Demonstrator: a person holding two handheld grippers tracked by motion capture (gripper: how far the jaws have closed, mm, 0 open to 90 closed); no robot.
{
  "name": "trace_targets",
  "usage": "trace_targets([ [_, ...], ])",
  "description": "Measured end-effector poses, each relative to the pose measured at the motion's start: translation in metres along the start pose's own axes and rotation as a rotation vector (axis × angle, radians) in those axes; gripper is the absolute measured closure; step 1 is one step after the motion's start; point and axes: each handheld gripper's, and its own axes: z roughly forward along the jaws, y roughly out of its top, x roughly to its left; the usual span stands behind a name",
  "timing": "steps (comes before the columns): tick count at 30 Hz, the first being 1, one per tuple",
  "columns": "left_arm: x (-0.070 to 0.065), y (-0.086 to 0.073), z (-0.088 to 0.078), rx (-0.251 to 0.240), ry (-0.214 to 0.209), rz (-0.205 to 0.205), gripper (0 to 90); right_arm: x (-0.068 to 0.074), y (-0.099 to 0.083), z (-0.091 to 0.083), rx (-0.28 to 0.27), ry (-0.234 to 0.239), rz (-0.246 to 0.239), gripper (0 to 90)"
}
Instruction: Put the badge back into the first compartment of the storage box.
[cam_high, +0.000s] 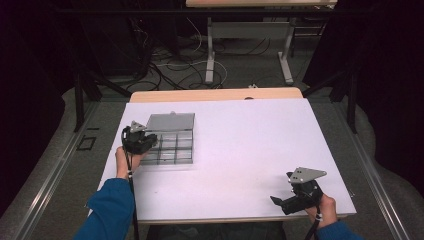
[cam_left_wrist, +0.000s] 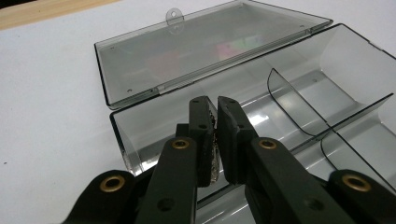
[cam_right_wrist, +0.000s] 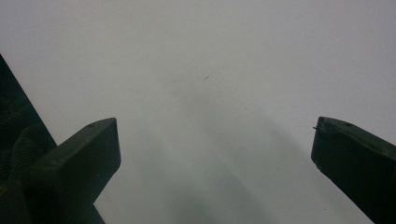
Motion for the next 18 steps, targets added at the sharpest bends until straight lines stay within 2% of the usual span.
trace_targets([
  [1,-0.0003,-0.0002,0.0003,0.01,-0.003,-0.008,85.2,-0.0001,0.0,0.0001,-0.001,-0.001,-0.004,0.9],
  [3,-0.0012,-0.0007,0.0029,-0.001,0.007,-0.013,85.2,-0.0003,-0.0001,-0.0004,0.0,0.003,-0.009,0.9],
  [10,-0.0012,-0.0009,0.0055,0.018,0.007,0.0,85.1,-0.0002,-0.0001,0.0008,-0.007,-0.006,-0.008,0.9],
  [12,-0.0014,-0.0006,0.0051,0.039,0.004,0.003,85.1,-0.0004,-0.0002,0.0008,-0.009,-0.003,-0.012,0.9],
  [13,-0.0015,-0.0008,0.0062,0.029,0.008,0.005,85.0,-0.0006,-0.0001,0.0009,-0.01,-0.003,-0.015,0.9],
  [15,-0.0022,-0.001,0.0069,0.033,0.008,0.0,85.0,0.0003,-0.0003,0.0012,-0.005,0.0,0.0,0.9],
  [18,-0.0019,-0.0009,0.0078,0.039,0.01,0.005,84.9,-0.0001,0.0,0.0007,0.004,0.003,-0.007,0.9],
])
